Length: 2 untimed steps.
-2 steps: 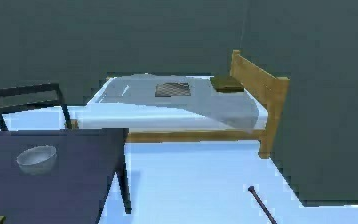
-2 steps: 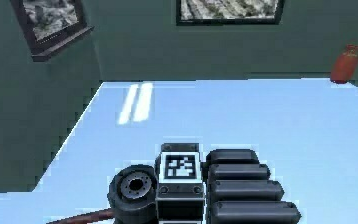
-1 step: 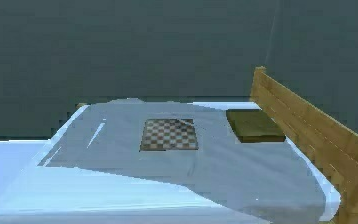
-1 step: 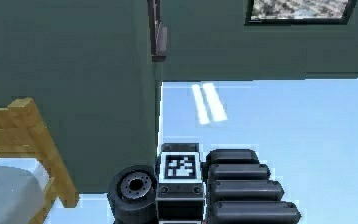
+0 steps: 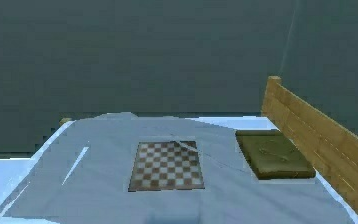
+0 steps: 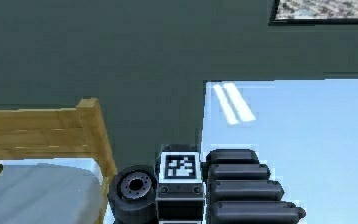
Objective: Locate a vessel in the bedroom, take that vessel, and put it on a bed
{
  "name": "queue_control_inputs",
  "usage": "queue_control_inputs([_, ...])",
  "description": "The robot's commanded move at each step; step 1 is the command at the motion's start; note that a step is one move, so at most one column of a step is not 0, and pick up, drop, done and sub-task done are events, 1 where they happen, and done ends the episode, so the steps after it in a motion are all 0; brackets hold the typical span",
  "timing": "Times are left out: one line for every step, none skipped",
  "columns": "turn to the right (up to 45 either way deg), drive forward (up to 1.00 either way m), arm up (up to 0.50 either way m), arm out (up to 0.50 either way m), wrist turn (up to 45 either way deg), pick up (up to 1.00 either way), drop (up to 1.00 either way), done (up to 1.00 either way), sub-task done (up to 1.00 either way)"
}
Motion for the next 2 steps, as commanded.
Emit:
queue_control_inputs([-3.0, 0.0, 0.0, 0.0, 0.0, 0.0, 0.0, 0.0, 0.0])
queue_control_inputs([3.0, 0.0, 0.0, 0.0, 0.0, 0.0, 0.0, 0.0, 0.0])
